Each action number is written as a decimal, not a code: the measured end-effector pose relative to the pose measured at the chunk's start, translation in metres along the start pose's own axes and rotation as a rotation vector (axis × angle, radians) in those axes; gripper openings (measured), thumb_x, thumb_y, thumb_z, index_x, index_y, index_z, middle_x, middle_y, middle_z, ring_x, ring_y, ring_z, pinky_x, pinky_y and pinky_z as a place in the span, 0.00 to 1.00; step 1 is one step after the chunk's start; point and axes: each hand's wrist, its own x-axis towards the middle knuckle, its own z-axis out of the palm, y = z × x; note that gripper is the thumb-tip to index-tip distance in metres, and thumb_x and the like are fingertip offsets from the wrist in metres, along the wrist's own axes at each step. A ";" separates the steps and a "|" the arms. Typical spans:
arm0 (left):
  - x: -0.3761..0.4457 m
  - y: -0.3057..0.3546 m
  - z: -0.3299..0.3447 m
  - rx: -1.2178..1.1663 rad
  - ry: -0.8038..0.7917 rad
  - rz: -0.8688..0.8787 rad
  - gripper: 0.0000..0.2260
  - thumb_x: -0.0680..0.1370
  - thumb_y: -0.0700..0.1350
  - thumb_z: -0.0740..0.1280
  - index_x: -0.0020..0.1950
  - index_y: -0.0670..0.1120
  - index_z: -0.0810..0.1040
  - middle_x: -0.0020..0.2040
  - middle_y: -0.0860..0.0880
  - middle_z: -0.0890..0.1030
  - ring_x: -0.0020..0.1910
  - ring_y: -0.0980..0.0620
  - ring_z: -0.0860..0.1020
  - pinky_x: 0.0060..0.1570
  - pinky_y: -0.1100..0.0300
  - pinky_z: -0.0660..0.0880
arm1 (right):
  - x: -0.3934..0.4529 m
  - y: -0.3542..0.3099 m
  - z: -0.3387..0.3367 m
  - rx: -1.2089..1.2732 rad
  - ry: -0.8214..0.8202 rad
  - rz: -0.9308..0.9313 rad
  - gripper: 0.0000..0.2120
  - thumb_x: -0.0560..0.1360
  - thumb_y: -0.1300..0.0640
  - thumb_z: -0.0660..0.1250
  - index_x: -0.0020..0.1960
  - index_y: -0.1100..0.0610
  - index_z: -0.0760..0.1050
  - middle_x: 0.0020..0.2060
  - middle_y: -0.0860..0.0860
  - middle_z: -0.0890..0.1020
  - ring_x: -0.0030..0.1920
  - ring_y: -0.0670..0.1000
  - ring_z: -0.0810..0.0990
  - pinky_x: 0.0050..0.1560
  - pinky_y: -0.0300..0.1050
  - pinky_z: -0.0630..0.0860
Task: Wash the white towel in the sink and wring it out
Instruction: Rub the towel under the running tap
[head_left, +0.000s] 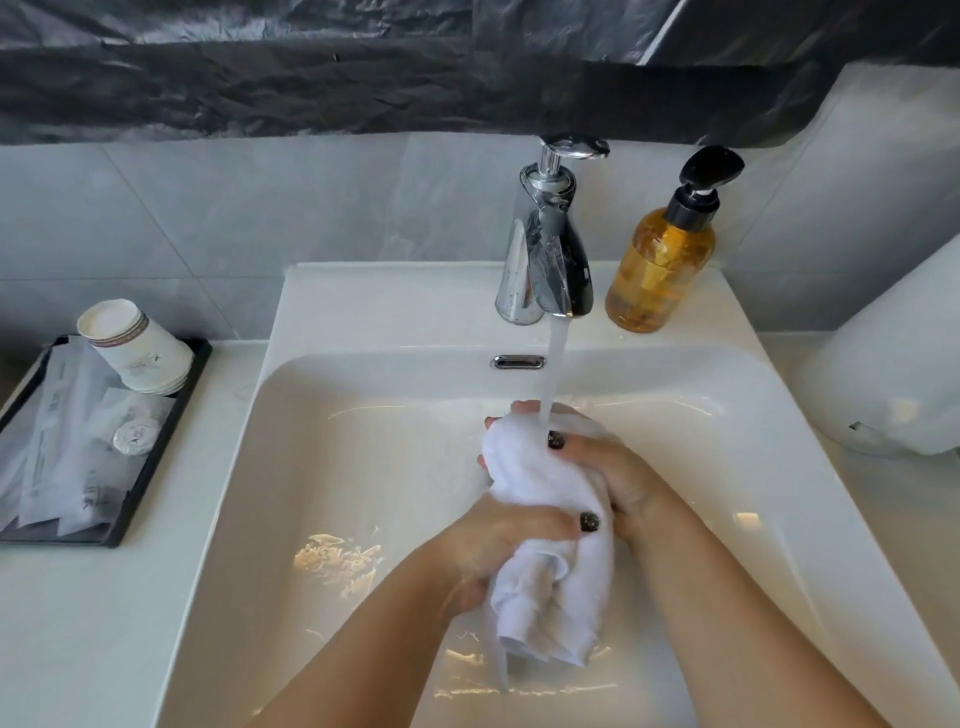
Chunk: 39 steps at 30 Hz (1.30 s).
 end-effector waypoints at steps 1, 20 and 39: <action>0.001 0.000 0.001 0.050 0.036 0.014 0.15 0.66 0.40 0.72 0.52 0.46 0.79 0.46 0.49 0.83 0.45 0.54 0.83 0.46 0.59 0.79 | 0.003 -0.003 0.002 -0.049 0.019 -0.019 0.28 0.62 0.58 0.76 0.61 0.61 0.76 0.58 0.70 0.76 0.59 0.68 0.75 0.61 0.64 0.68; -0.007 0.020 0.006 0.214 0.397 0.368 0.11 0.65 0.45 0.75 0.42 0.40 0.83 0.38 0.41 0.85 0.39 0.44 0.85 0.38 0.56 0.79 | 0.018 -0.011 0.028 -0.269 0.440 -0.266 0.19 0.65 0.39 0.71 0.46 0.52 0.84 0.43 0.50 0.85 0.48 0.50 0.81 0.54 0.47 0.75; 0.013 0.038 0.031 0.133 0.775 0.606 0.06 0.61 0.45 0.68 0.32 0.45 0.74 0.25 0.54 0.77 0.26 0.58 0.77 0.25 0.65 0.72 | 0.023 0.025 0.039 0.058 0.579 -0.068 0.11 0.76 0.49 0.62 0.41 0.54 0.77 0.37 0.49 0.81 0.37 0.47 0.82 0.37 0.41 0.77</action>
